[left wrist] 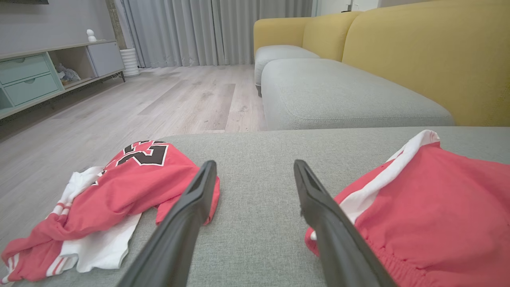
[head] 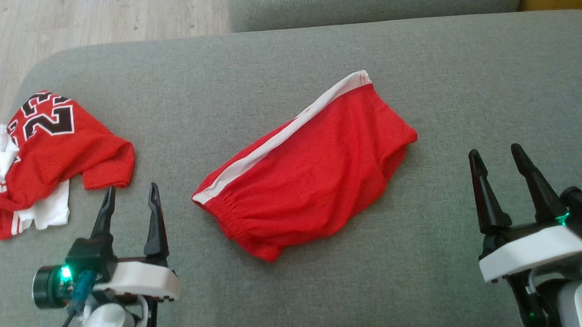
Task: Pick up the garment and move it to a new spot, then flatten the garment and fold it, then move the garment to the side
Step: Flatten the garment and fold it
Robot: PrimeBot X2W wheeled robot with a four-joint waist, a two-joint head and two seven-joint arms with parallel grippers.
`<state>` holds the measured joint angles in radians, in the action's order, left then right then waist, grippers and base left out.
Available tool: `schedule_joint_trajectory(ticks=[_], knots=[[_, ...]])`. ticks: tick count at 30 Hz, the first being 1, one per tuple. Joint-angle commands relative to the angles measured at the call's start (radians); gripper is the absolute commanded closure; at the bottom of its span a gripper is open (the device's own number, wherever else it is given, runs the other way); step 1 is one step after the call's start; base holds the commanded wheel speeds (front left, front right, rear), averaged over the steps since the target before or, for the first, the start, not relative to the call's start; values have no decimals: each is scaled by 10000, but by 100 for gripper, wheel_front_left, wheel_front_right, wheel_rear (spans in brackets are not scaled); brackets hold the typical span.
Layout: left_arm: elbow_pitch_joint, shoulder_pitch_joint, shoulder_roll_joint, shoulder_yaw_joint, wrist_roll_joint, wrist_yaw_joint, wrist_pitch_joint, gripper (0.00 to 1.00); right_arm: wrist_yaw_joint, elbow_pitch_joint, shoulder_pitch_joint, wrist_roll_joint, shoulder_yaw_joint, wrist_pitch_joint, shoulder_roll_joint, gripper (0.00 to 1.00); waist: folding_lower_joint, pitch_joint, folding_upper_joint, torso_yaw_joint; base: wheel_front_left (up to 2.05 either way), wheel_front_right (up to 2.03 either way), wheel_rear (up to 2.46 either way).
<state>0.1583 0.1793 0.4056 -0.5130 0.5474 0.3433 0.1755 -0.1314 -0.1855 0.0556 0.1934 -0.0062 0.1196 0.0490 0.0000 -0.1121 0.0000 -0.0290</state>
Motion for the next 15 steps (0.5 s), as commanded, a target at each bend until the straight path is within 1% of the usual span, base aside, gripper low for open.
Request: schedule_joint_trajectory(ticks=[1,10,13,15], knots=[[-314,328,377,485,26,73,-23,0,7,-412,-230,16,176,16,42,0,0,7,0,-2,0,0,0],[-439,386,393,402,-30,164,-44,0,7,-171,-365,-68,68,265,40,0,0,-78,0,-70,0,0,0],[-538,545,336,345,-91,150,10,0,7,216,-661,-83,82,555,241,0,0,-285,0,-213,0,0,0],[-608,730,260,277,-171,128,68,0,7,670,-993,-81,192,773,561,0,0,-511,0,-391,0,0,0]])
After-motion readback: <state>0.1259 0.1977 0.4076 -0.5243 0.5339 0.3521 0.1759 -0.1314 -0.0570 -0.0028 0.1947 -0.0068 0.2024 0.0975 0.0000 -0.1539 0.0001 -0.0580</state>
